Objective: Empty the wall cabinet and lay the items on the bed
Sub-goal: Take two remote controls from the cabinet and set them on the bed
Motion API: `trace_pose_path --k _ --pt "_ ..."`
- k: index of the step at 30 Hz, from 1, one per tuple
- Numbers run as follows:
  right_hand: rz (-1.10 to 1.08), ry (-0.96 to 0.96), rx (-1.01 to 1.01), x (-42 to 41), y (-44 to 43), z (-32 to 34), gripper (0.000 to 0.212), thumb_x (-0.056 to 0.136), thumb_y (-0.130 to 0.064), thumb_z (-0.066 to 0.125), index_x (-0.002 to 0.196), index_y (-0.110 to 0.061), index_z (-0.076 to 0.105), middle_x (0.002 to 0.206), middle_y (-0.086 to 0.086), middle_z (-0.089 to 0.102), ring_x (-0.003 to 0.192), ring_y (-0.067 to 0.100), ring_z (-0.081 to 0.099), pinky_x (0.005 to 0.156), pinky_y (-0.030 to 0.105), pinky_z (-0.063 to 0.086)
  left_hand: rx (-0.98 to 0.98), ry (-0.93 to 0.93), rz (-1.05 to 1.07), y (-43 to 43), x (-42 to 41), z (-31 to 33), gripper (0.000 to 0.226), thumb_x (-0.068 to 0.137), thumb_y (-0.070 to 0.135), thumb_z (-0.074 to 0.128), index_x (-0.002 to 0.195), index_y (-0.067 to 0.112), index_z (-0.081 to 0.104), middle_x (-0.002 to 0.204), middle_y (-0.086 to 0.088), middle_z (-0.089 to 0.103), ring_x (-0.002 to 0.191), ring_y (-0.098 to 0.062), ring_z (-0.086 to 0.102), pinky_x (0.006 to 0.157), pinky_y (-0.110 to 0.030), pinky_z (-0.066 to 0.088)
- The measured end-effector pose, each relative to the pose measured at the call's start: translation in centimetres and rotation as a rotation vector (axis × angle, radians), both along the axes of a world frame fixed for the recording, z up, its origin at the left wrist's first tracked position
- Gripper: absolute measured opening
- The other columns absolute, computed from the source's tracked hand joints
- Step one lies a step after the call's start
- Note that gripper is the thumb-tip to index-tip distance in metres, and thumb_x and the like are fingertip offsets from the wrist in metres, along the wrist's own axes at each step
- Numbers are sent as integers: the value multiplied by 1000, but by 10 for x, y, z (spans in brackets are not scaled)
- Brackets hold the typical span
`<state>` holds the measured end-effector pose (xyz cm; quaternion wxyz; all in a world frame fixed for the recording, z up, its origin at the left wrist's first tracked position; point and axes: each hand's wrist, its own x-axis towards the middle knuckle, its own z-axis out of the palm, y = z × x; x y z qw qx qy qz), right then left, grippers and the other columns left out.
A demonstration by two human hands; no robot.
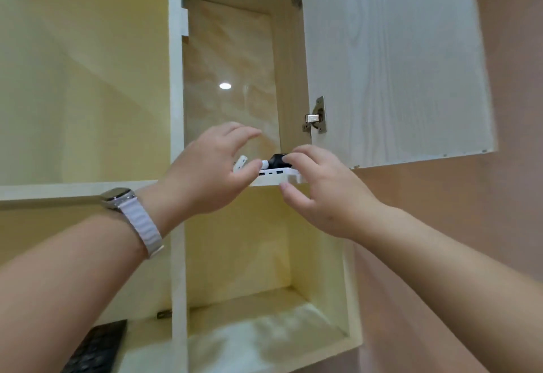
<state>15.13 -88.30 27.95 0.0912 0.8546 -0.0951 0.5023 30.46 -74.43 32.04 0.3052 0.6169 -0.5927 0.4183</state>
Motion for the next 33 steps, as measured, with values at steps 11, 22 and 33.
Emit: trace_pose_path --k 11,22,33 --pt "73 93 388 48 -21 57 52 92 -33 48 142 -22 38 141 4 38 114 26 52 89 40 50 606 -20 660 -45 9 72 57 89 48 58 141 29 42 127 -1 60 107 -21 58 93 -35 47" --pt "-104 116 450 71 -36 73 22 86 -19 54 100 -11 68 92 6 67 75 25 62 59 27 46 569 8 594 -55 23 61 32 90 33 57 122 29 56 86 9 57 75 -15 50 59 -27 37" --pt "10 -195 280 58 -28 44 18 89 -22 53 98 -12 65 98 3 59 87 24 57 68 34 46 146 -244 579 -41 12 53 18 90 24 47 105 21 56 72 2 48 72 -27 50 48 -29 25"
